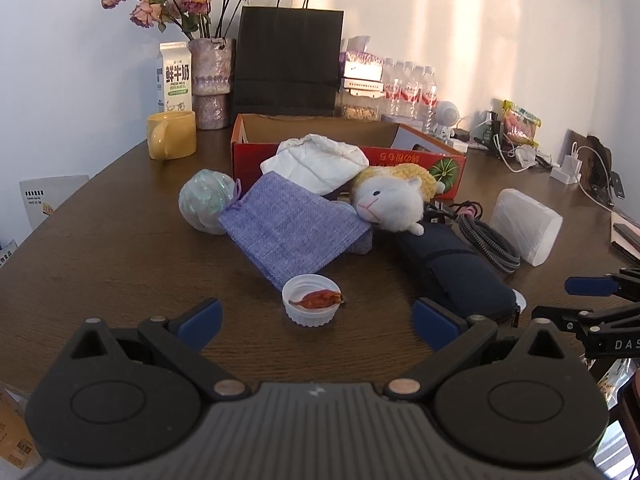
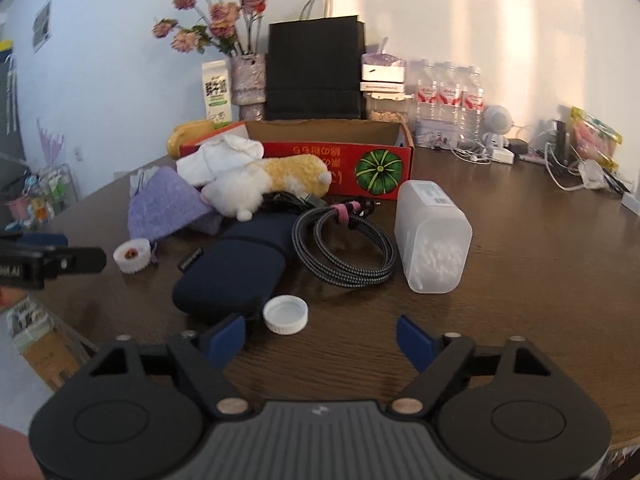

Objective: Organize objects
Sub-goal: 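Grasp the white bottle cap with the right gripper while the left gripper grasps the red chili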

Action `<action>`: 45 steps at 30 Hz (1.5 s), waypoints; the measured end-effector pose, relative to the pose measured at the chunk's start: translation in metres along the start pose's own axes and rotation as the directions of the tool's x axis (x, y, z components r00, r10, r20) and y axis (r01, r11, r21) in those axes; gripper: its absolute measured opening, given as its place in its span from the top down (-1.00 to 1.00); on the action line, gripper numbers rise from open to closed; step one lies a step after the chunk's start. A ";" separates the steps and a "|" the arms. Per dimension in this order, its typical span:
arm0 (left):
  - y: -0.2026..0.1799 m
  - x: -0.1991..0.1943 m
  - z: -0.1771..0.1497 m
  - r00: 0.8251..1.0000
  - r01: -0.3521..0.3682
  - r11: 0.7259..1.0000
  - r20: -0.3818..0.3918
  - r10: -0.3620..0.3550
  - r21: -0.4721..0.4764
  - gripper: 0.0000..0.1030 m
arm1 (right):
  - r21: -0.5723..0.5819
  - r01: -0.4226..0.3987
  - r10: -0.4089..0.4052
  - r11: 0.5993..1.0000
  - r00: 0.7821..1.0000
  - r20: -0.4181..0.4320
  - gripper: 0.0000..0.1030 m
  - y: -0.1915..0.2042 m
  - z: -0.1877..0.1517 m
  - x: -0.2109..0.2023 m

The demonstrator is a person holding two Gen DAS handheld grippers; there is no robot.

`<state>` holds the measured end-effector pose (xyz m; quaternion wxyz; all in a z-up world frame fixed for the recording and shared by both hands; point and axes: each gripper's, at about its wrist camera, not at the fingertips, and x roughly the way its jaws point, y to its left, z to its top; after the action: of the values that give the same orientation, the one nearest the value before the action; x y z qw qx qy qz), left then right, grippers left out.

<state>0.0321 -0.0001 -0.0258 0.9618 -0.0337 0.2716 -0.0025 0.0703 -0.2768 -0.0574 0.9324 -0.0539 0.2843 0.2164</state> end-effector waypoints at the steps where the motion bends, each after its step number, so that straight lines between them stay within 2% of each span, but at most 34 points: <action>1: 0.000 0.002 0.001 1.000 -0.004 1.000 -0.001 0.004 0.002 -1.00 | -0.011 -0.007 0.007 1.000 1.000 -0.007 -0.41 -0.001 0.000 0.003; 3: -0.001 0.005 0.002 1.000 -0.012 1.000 -0.001 0.012 0.005 -1.00 | -0.031 -0.029 0.029 0.999 0.999 -0.016 -0.25 -0.003 0.001 0.010; 6: -0.002 0.010 0.005 1.000 -0.018 1.000 -0.002 0.018 0.012 -1.00 | -0.045 -0.053 0.052 0.998 0.998 -0.025 -0.16 -0.004 0.002 0.020; 13: -0.003 0.017 0.008 1.000 -0.025 0.999 -0.011 0.025 0.023 -1.00 | -0.086 -0.124 0.126 0.989 0.992 0.013 -0.06 -0.007 0.001 0.033; 14: -0.003 0.018 0.008 1.000 -0.025 0.999 -0.012 0.025 0.024 -1.00 | -0.095 -0.135 0.137 0.986 0.990 0.016 0.01 -0.007 0.001 0.034; 17: -0.004 0.020 0.009 1.000 -0.019 0.999 -0.015 0.019 0.033 -0.95 | -0.121 -0.151 0.155 0.981 0.988 0.023 0.46 -0.006 0.002 0.036; 20: -0.005 0.023 0.010 1.000 -0.015 0.999 -0.018 0.015 0.047 -0.80 | -0.119 -0.149 0.153 0.982 0.988 0.022 0.47 -0.006 0.003 0.038; 22: -0.005 0.025 0.011 1.000 -0.013 0.998 -0.022 0.014 0.057 -0.51 | -0.103 -0.145 0.149 0.984 0.989 0.027 0.47 -0.009 0.003 0.038; 28: -0.009 0.031 0.014 1.000 -0.002 0.994 -0.022 0.004 0.111 0.10 | -0.055 -0.131 0.134 0.990 0.990 0.049 0.47 -0.018 0.006 0.036; 31: -0.015 0.030 0.012 1.000 0.015 0.988 -0.025 -0.011 0.152 0.20 | -0.054 -0.135 0.138 0.989 0.989 0.059 0.47 -0.018 0.008 0.034; 36: -0.021 0.025 0.007 0.999 0.039 0.980 -0.038 -0.032 0.196 0.24 | -0.054 -0.140 0.144 0.989 0.986 0.081 0.47 -0.016 0.012 0.030; 45: -0.020 0.015 -0.001 0.995 0.083 0.973 -0.064 -0.070 0.214 0.50 | -0.051 -0.144 0.148 0.988 0.985 0.089 0.47 -0.011 0.012 0.026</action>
<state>0.0449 -0.0203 -0.0334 0.9510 0.0607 0.2951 -0.0700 0.1003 -0.2739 -0.0626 0.9248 -0.0433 0.2391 0.2928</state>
